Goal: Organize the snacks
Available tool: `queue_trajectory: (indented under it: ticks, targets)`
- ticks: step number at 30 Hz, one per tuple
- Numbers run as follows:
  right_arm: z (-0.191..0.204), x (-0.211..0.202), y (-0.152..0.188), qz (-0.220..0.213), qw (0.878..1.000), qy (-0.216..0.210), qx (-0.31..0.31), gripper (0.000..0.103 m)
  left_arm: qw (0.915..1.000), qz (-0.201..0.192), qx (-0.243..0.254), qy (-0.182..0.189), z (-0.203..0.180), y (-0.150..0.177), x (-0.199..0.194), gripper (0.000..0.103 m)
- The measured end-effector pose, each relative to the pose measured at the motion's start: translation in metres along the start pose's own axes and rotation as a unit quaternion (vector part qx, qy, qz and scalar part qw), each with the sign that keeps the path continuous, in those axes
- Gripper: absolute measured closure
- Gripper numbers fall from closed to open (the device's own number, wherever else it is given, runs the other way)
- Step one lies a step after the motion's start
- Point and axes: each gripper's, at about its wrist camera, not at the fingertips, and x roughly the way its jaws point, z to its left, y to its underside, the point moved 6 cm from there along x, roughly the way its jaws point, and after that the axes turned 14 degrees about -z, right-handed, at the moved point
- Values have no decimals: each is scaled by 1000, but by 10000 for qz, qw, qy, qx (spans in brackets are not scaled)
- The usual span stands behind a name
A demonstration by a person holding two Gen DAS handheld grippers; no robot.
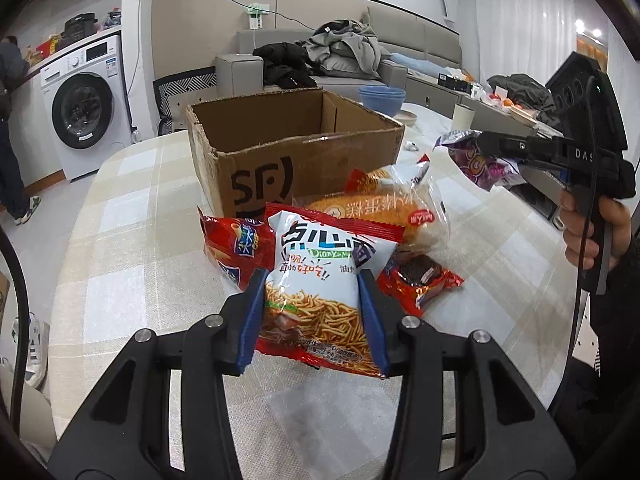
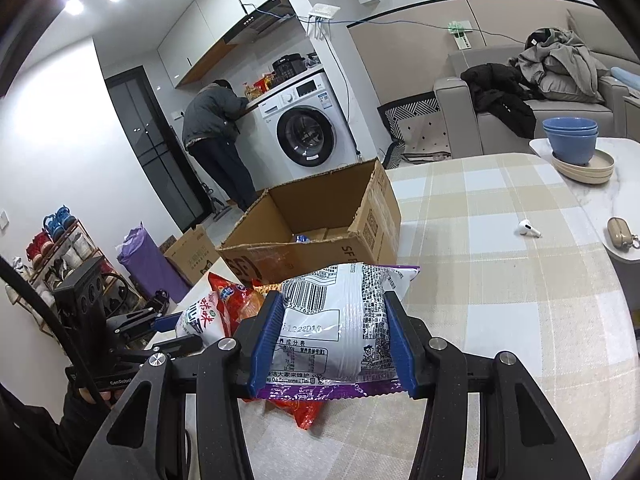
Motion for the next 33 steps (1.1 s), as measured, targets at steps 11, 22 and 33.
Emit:
queue_trajectory:
  ticks: [11,22,33]
  targets:
    - [5,-5,-12,-413,9990,-113,111,53,9987,-327,-380,-78,7,-29,-15,62]
    - [10,4,-26,-606,9981,-71,102,53,9955,-628,-638,-299,19,-67,-19,62]
    - [22,17,-51,-769,9970,-49,-47,53,9918,-791,-795,-616,39,-111,-8,62]
